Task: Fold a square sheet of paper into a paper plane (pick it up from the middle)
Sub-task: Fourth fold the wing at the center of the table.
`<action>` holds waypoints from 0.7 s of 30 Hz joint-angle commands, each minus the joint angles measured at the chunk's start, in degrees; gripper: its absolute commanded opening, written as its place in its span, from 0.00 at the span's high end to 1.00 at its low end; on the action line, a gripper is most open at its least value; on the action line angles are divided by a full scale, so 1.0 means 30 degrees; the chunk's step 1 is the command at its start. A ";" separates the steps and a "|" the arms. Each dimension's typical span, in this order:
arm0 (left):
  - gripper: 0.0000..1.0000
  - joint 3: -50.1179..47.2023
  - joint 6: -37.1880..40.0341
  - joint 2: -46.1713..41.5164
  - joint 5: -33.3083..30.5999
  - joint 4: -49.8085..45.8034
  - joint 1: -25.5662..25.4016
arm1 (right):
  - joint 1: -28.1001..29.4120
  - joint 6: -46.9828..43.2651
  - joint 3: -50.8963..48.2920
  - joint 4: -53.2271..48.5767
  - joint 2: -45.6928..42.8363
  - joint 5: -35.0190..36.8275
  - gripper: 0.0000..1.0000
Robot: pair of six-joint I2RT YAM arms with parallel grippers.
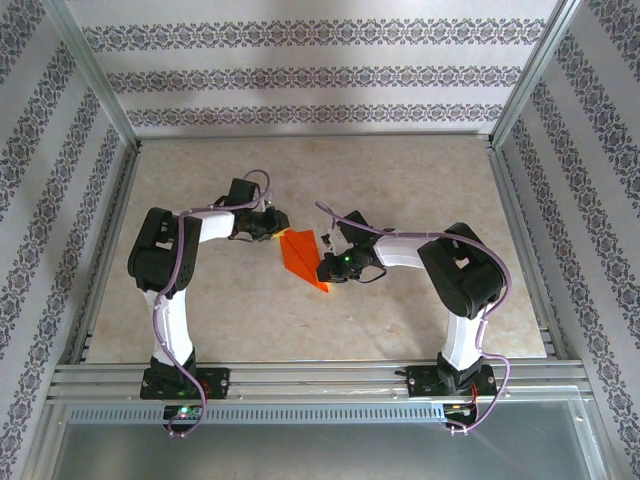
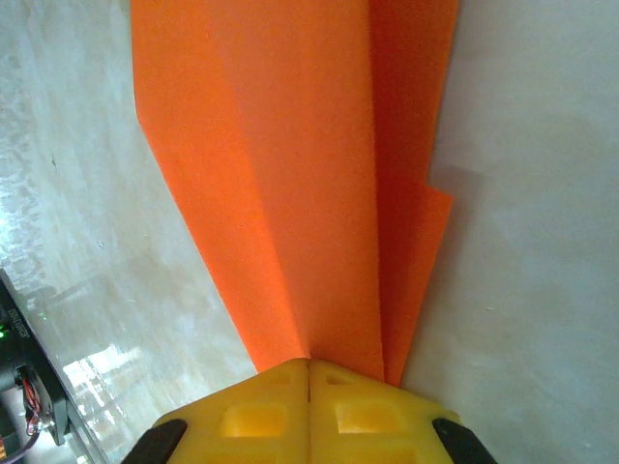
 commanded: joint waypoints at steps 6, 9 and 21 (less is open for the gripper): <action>0.77 0.0639 0.0471 -0.2147 -0.0229 -0.1217 0.0500 | -0.0136 0.0039 -0.1021 -0.3756 0.1087 0.2607 0.93; 0.77 -0.0867 -0.0593 -0.3622 0.0293 -0.0282 -0.0151 | -0.0136 0.0071 -0.0930 -0.3724 0.1174 0.2540 0.93; 0.81 -0.4164 -0.3751 -0.3970 0.0662 0.3438 -0.3900 | -0.0195 0.0223 -0.0984 -0.3577 0.1253 0.2233 0.93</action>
